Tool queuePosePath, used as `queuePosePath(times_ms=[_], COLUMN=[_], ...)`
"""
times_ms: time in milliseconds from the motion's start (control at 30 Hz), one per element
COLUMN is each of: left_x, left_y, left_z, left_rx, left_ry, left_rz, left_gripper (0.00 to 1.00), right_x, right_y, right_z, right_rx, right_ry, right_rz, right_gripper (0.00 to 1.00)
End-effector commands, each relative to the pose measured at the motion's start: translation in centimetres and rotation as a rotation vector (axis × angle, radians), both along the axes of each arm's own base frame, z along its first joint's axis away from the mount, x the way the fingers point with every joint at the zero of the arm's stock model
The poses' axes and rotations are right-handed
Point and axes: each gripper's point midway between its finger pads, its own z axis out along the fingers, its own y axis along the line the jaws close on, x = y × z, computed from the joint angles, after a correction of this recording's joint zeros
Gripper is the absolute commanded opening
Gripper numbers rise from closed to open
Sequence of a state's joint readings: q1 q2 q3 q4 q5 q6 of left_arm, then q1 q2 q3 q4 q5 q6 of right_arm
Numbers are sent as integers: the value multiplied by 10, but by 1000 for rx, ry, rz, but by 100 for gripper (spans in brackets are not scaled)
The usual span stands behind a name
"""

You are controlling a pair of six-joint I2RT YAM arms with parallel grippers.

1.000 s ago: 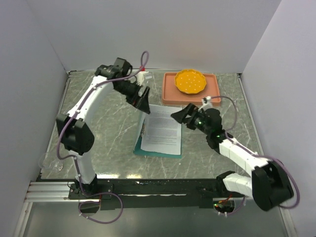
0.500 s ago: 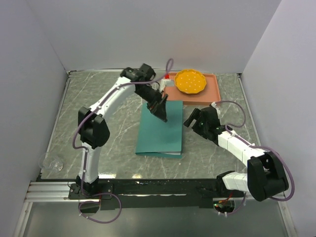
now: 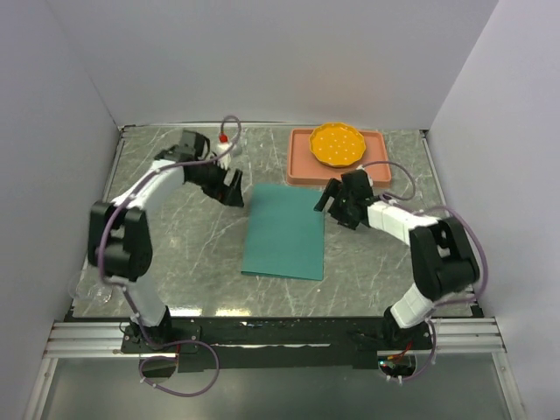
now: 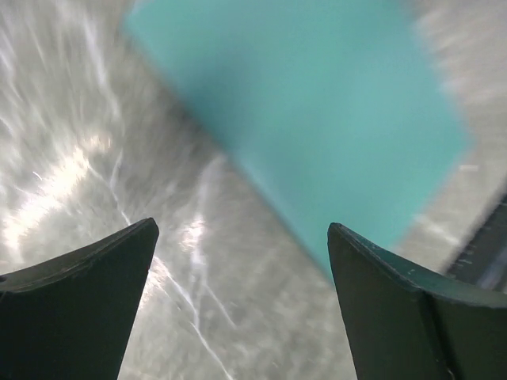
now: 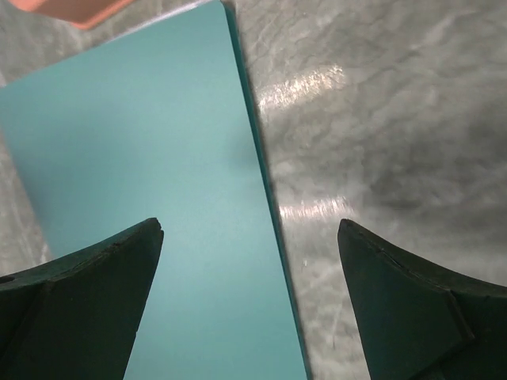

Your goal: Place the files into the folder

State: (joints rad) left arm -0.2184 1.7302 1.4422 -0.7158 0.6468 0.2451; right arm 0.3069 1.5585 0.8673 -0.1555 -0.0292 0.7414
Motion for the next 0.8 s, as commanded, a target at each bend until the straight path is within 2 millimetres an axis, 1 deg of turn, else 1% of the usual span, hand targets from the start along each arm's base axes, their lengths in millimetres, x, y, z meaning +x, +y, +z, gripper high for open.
queuePosePath(times_ms=[0,33,67,133,167,233,267,300,333,367,400,433,467,500,567,600,667,700,733,767], left_x=[31,34,34,37,37,35,34,28,26,24,17,14,9,2,-8,-18,-26,-34,-36,-37], left_y=[7,5,3,-3,-6,-13,-17,-24,-27,-31,-36,-39,-42,-43,-47,-46,-44,-42,-40,-38], left_z=[-70,-73,-82,-84,-90,-90,-91,-90,-89,-88,-90,-86,-86,-89,-87,-92,-93,-97,-94,-95], left_rx=[89,78,73,41,31,-9,-31,-73,-91,-105,-112,-125,-128,-126,-128,-118,-102,-97,-96,-88], left_ry=[16,19,41,49,67,91,99,123,128,126,138,136,144,157,160,181,184,199,187,183], left_rz=[98,95,91,86,82,66,56,31,22,9,-8,-23,-36,-43,-66,-76,-80,-81,-81,-75], left_gripper=[96,96,96,96,96,96,96,96,96,96,96,96,96,96,96,96,96,96,96,96], right_x=[27,32,33,39,40,42,39,38,40,35,34,31,25,21,14,6,-1,-9,-12,-14], right_y=[18,21,24,31,36,47,56,62,69,78,81,86,94,97,99,104,104,104,103,102], right_z=[-3,-3,-12,-13,-17,-16,-22,-24,-20,-25,-26,-26,-26,-27,-28,-31,-30,-34,-32,-32], right_rx=[30,32,37,49,62,72,64,61,61,52,42,37,35,34,30,29,18,7,1,-2], right_ry=[-16,-20,2,2,6,-1,11,19,13,28,32,30,30,34,39,47,52,61,58,53], right_rz=[64,70,81,99,115,152,181,199,213,241,245,258,276,285,287,304,298,302,295,288], right_gripper=[99,99,99,99,99,99,99,99,99,99,99,99,99,99,99,99,99,99,99,99])
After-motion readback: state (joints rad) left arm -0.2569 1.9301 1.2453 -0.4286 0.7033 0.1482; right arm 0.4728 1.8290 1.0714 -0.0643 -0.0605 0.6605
